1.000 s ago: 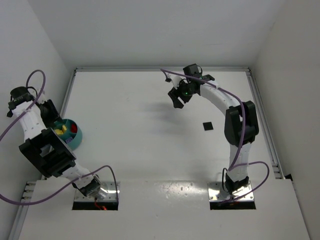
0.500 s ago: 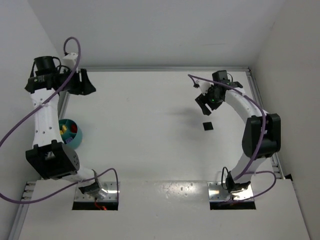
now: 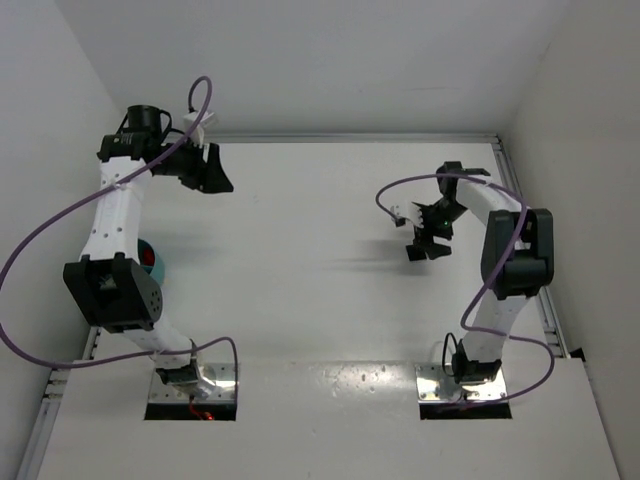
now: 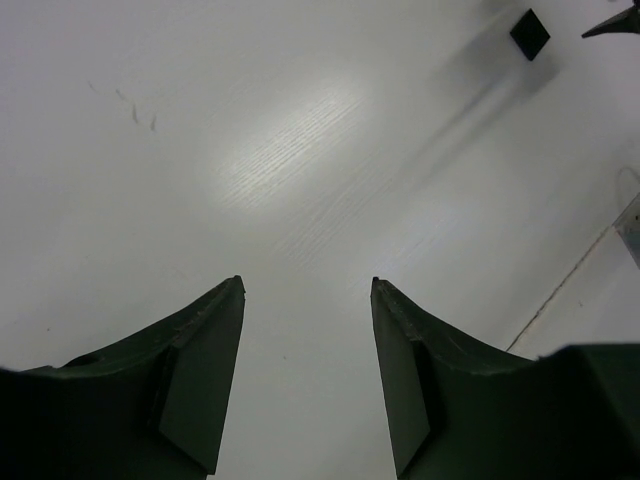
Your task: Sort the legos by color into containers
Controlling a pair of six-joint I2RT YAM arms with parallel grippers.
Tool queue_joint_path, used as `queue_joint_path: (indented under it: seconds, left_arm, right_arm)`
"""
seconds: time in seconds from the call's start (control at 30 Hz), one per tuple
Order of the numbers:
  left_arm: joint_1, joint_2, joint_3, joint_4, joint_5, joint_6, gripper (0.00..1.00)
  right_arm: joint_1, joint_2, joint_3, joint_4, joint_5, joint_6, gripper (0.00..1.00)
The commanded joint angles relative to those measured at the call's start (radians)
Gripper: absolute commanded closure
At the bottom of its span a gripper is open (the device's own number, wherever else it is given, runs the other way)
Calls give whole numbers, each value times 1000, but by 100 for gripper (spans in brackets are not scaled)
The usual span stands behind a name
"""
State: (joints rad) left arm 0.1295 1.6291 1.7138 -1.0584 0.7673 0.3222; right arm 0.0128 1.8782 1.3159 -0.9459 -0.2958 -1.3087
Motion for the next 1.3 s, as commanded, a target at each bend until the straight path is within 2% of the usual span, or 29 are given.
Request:
queue_joint_path:
  seconds: [0.0,0.03,0.07,0.1,0.13,0.33,0.53,0.6,0.8,0.97,1.17,1.27]
  left_arm:
    - [-14,-35,6,15,12,-17,41]
    - [-14,-35,-6,24,12,-34,41]
    - [-14,-46,-17,34,12,-34,41]
    - [-14,-46,-26,43,12,-46,40]
    - [-14,-46,-40,43,12,-55,40]
    - [-24,-55,-49,54,-17,-74,40]
    - [-24,-55,-49,63,-37,-83,40]
    - [-24,-55,-59,63,-37,-83,40]
    - [-14,-55,-68,72,-37,-83,40]
    - [-14,-46,-68,81,-37,-101,40]
    - [-14,-37,-68,81,-37,-101,40]
    - [-14,-37,-68,81,-37,-101,40]
  right_arm:
    - [1,15,5,-50,-46,-244,18]
    - [1,38,5,-50,-46,-267,16]
    - [1,48,5,-50,-36,-276,5]
    - [10,64,31,-65,-36,-276,0]
    - [10,96,45,-74,-26,-276,0]
    - [19,176,137,-108,-26,-276,0]
    - [19,239,190,-131,-26,-276,11]
    - [19,224,148,-111,-26,-276,14]
    - [29,151,30,-70,-26,-276,14]
    - [47,95,-87,50,-37,-232,14]
    - [58,85,-138,131,-17,-155,14]
    - [68,85,-138,177,-17,-104,17]
